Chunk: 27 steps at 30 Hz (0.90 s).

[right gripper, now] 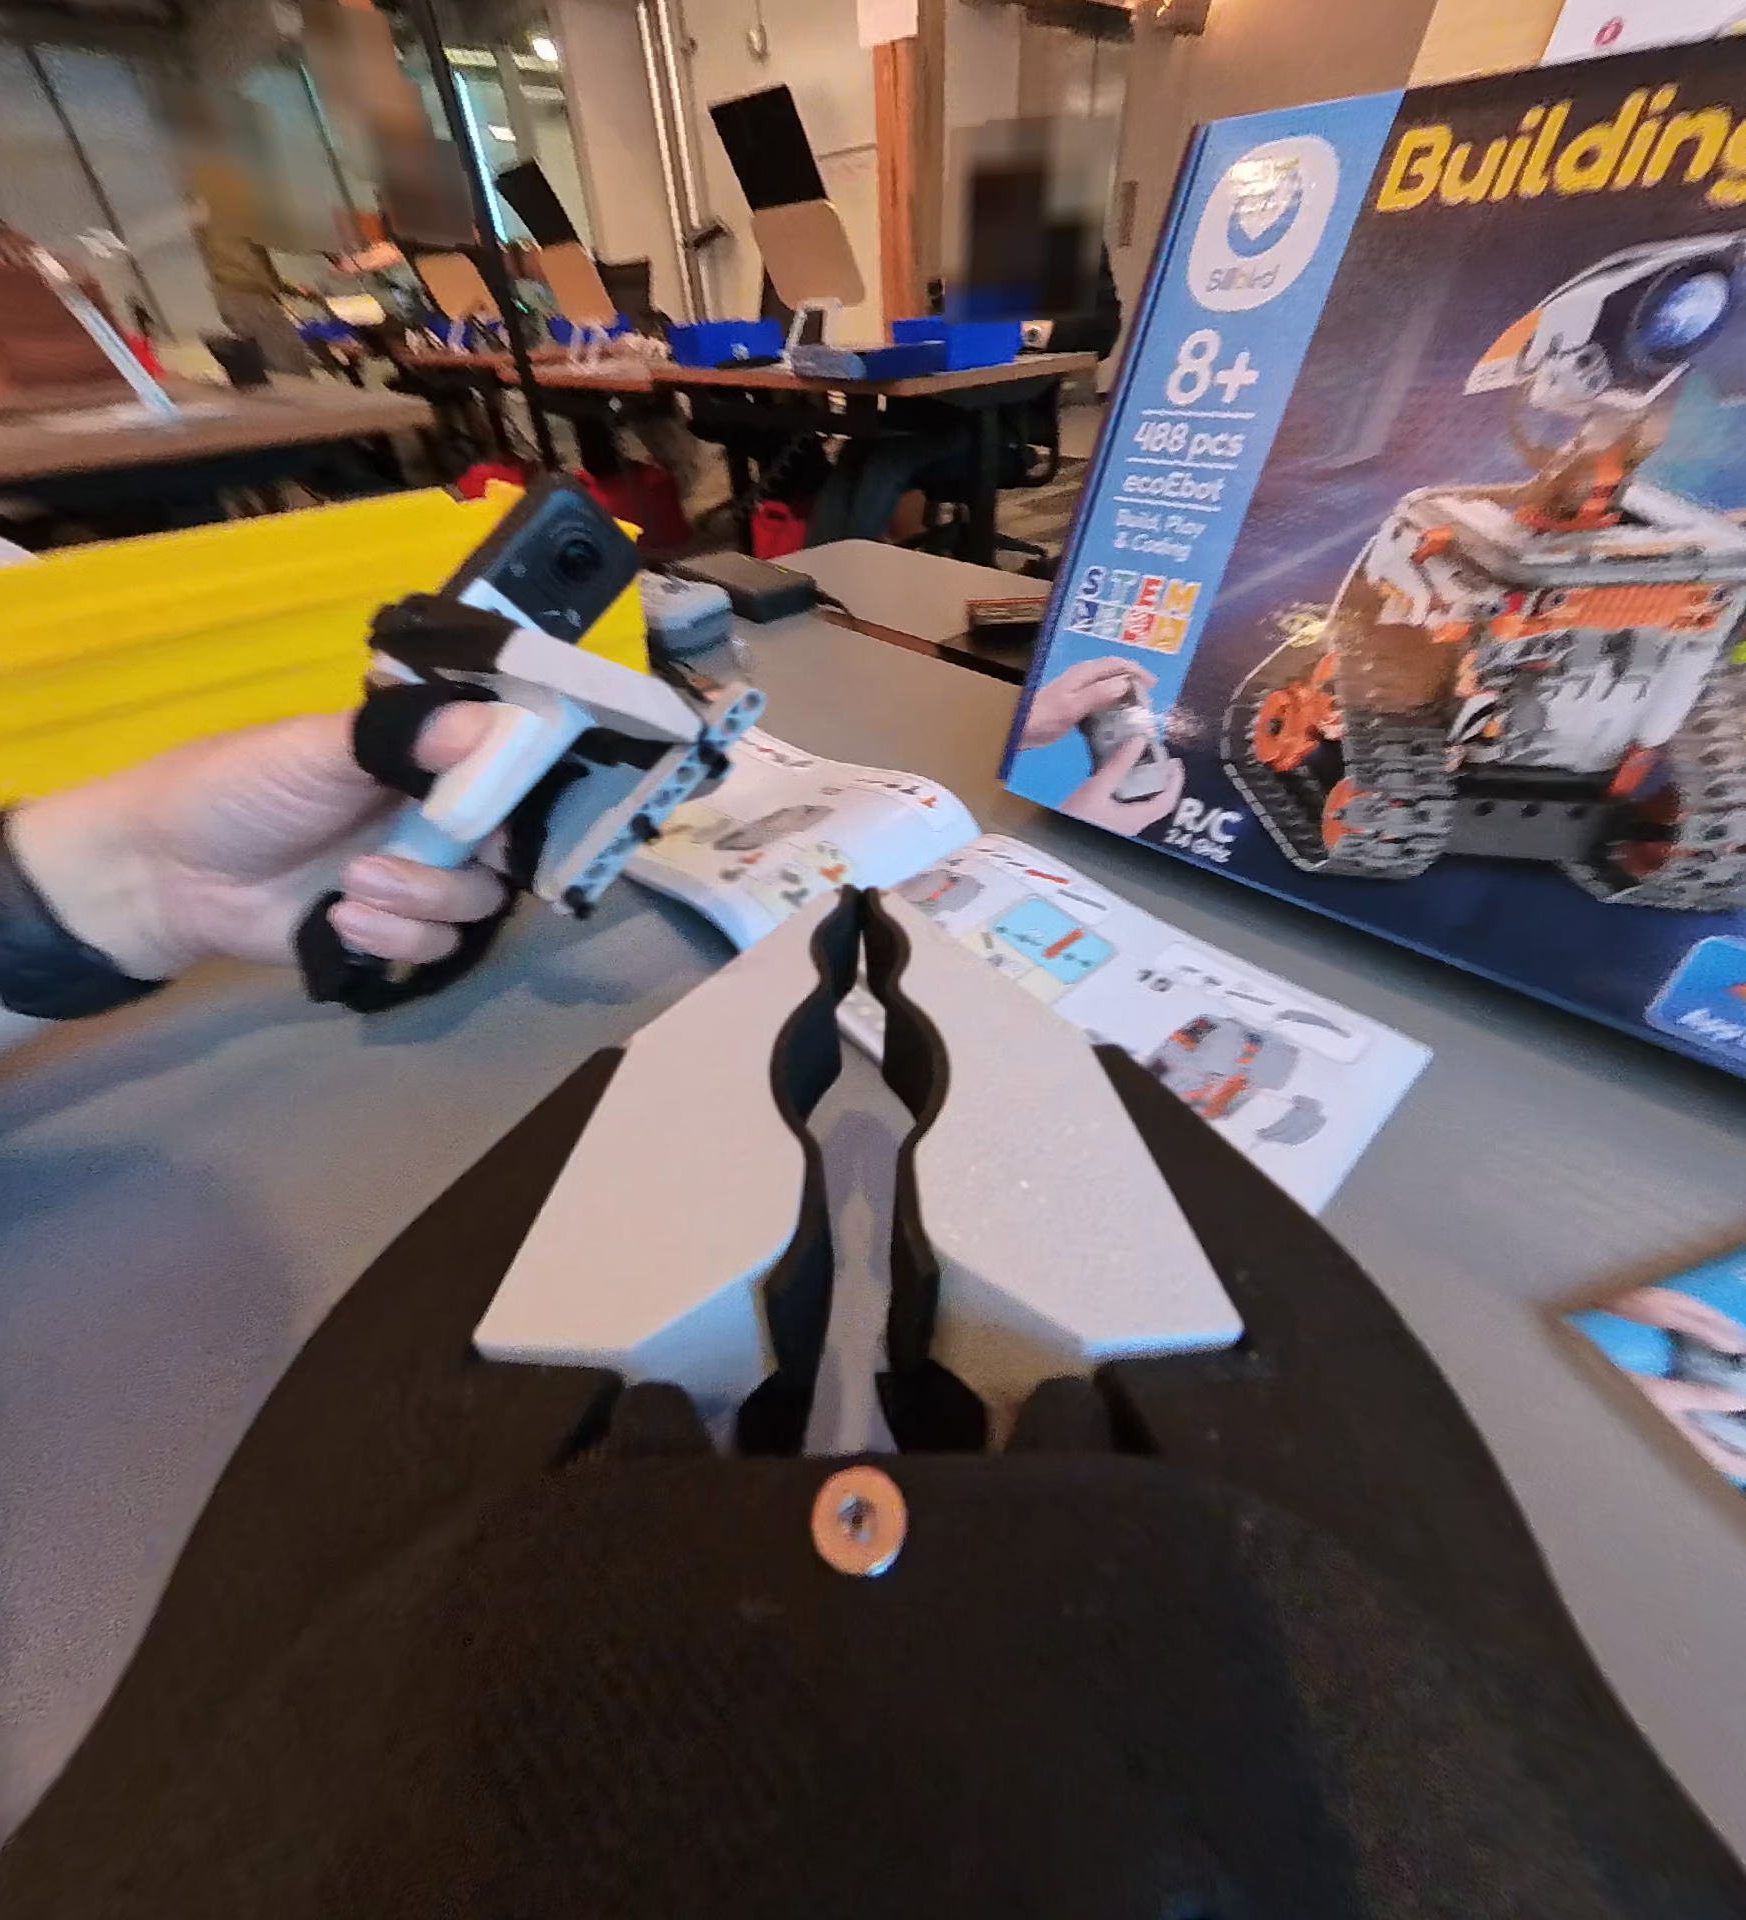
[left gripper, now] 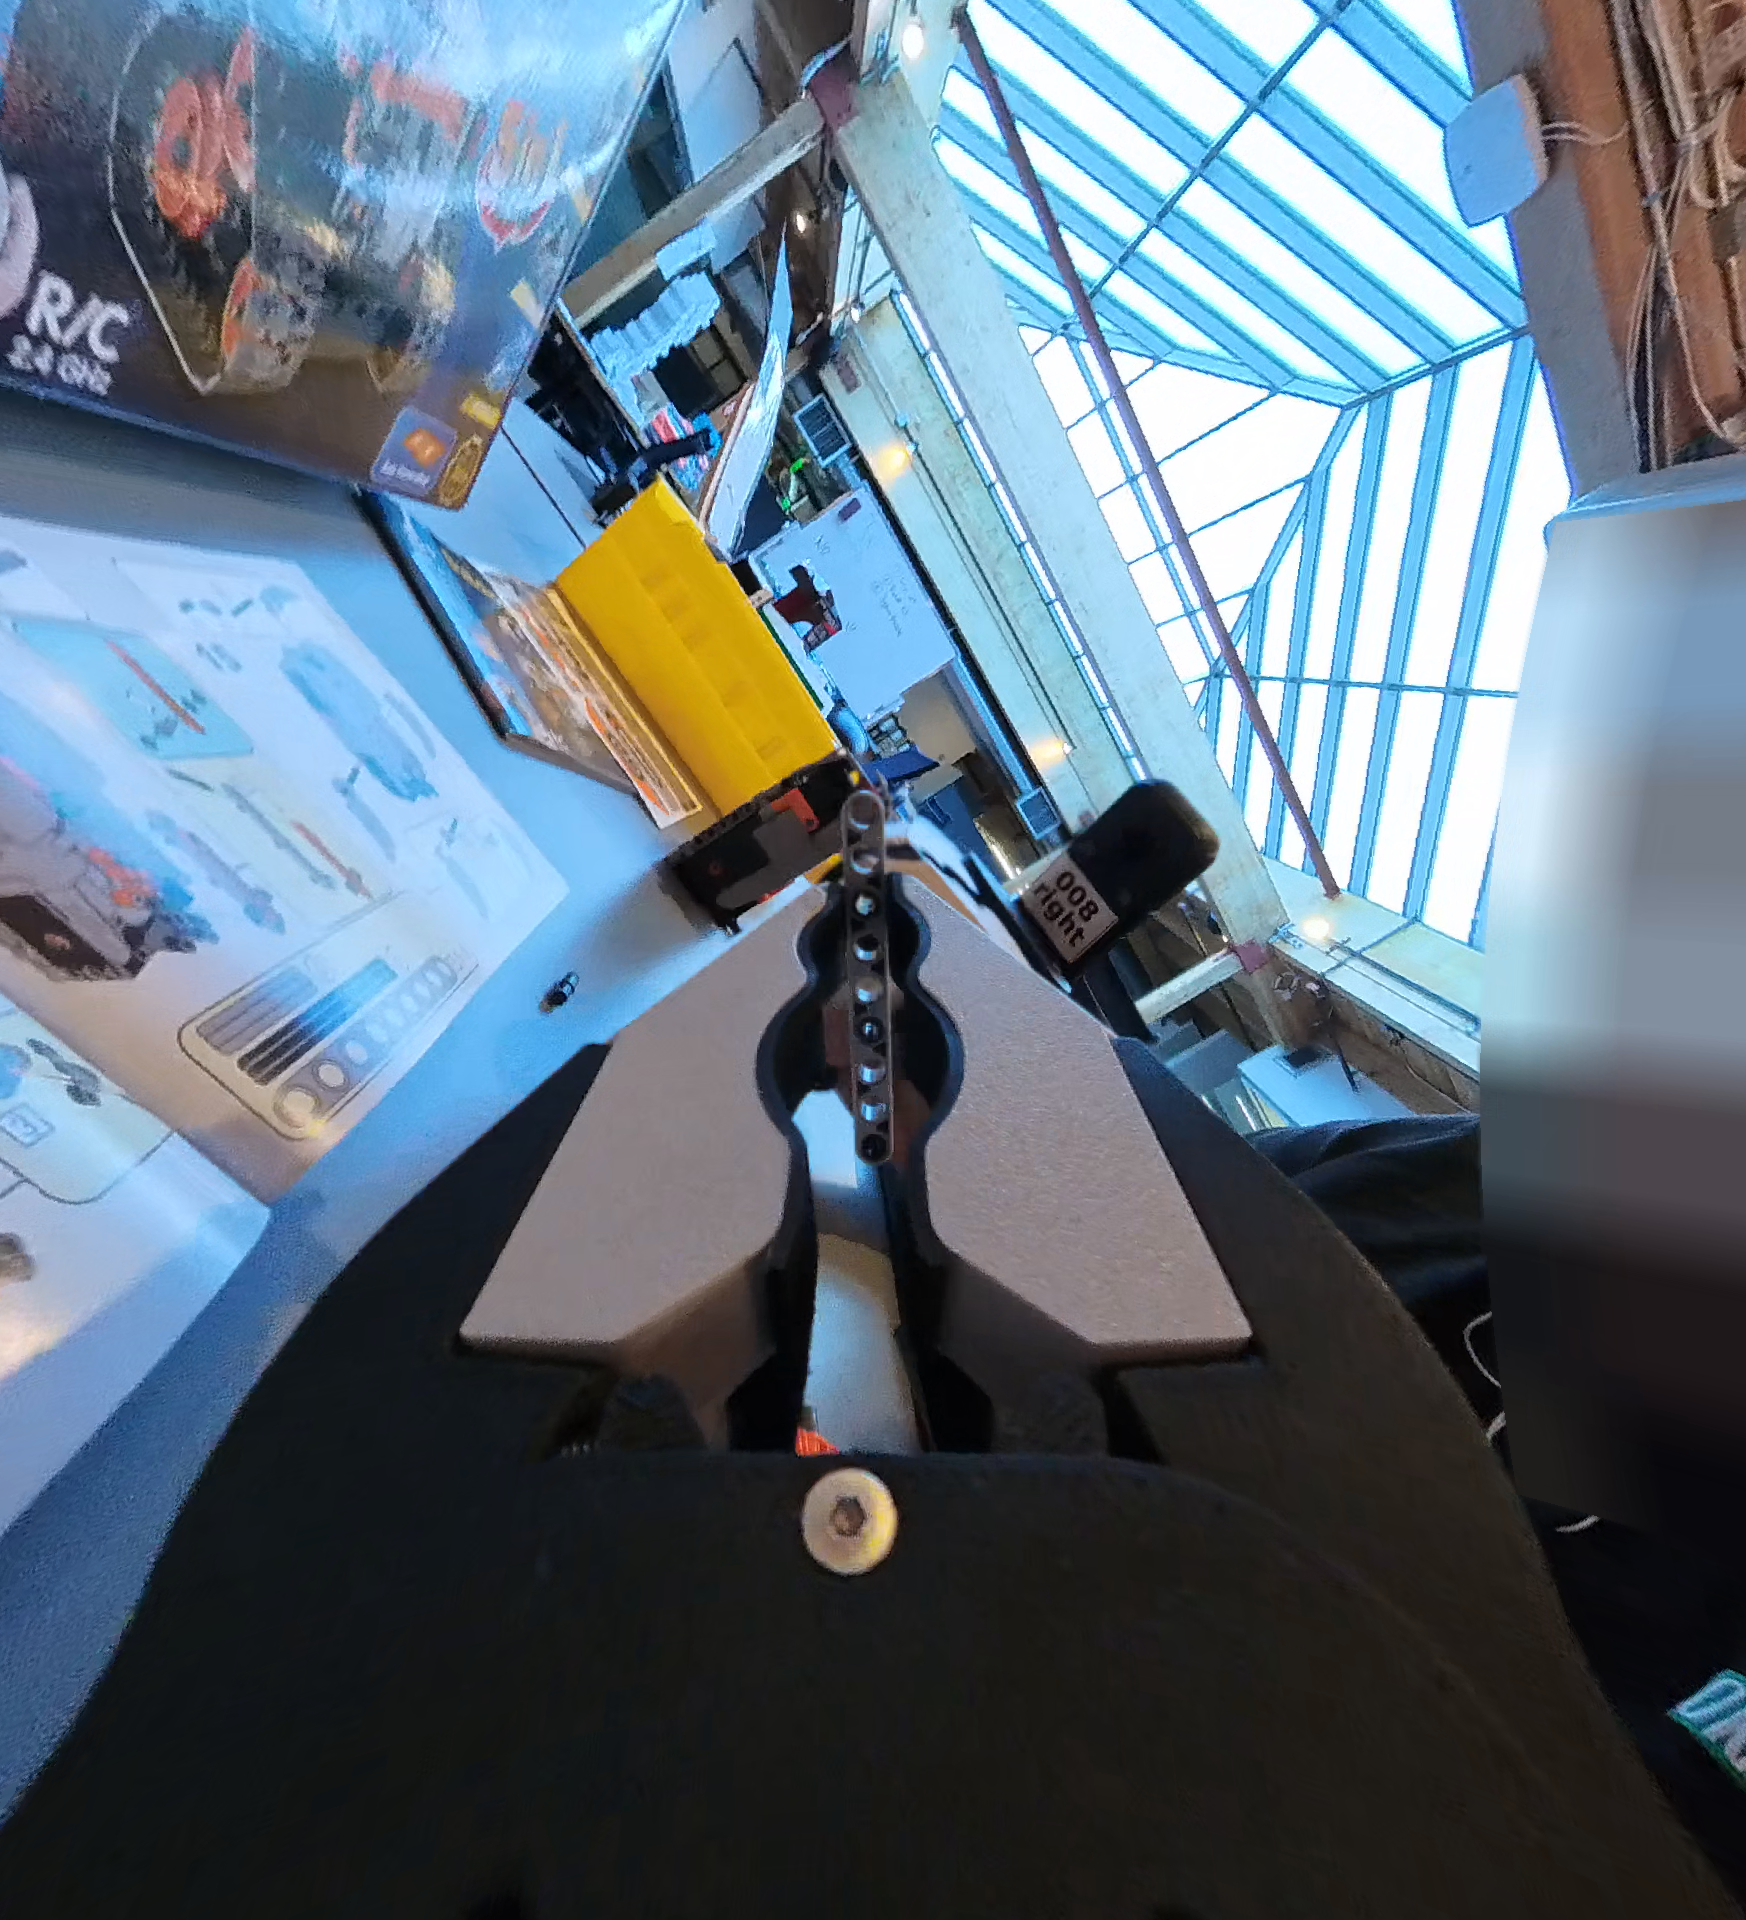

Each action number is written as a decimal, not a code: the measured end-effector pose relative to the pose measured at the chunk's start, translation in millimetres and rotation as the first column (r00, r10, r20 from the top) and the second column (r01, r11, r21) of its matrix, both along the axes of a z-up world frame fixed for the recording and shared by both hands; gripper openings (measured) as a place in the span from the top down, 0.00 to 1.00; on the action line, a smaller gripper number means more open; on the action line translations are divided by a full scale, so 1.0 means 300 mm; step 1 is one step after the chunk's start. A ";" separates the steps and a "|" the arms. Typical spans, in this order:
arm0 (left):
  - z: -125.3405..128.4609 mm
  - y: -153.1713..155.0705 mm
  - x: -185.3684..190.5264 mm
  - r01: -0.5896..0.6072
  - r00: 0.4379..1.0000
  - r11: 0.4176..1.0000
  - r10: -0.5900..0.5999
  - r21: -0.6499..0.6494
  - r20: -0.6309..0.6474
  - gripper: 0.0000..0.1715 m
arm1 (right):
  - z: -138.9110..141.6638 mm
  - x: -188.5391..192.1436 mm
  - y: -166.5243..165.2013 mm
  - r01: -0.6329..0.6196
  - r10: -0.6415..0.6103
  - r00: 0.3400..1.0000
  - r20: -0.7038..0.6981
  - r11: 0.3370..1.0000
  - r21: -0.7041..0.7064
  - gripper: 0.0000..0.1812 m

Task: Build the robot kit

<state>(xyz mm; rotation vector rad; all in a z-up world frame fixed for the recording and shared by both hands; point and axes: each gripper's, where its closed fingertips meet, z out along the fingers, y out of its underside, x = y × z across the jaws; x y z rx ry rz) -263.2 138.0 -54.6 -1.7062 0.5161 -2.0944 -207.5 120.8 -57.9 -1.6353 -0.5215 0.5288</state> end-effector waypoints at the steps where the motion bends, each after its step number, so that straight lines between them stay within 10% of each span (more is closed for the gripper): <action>1: -0.003 -0.007 0.008 0.015 1.000 1.000 -0.015 -0.006 -0.004 0.98 | -0.005 0.004 0.015 0.009 -0.010 0.999 0.043 1.000 0.022 1.00; 9: -0.084 -0.001 0.049 0.008 0.989 1.000 -0.006 0.011 -0.146 0.98 | -0.044 -0.007 0.191 0.005 -0.026 0.974 0.225 0.996 0.095 1.00; 18: -0.098 0.046 0.019 -0.061 0.986 0.998 0.058 -0.017 -0.154 0.98 | -0.267 -0.036 0.317 -0.099 0.227 0.917 0.329 0.926 -0.363 1.00; 27: 0.002 0.067 -0.036 -0.169 0.985 0.985 0.168 -0.017 -0.038 0.98 | -0.199 0.078 0.360 0.015 0.082 0.943 0.323 0.958 -0.286 1.00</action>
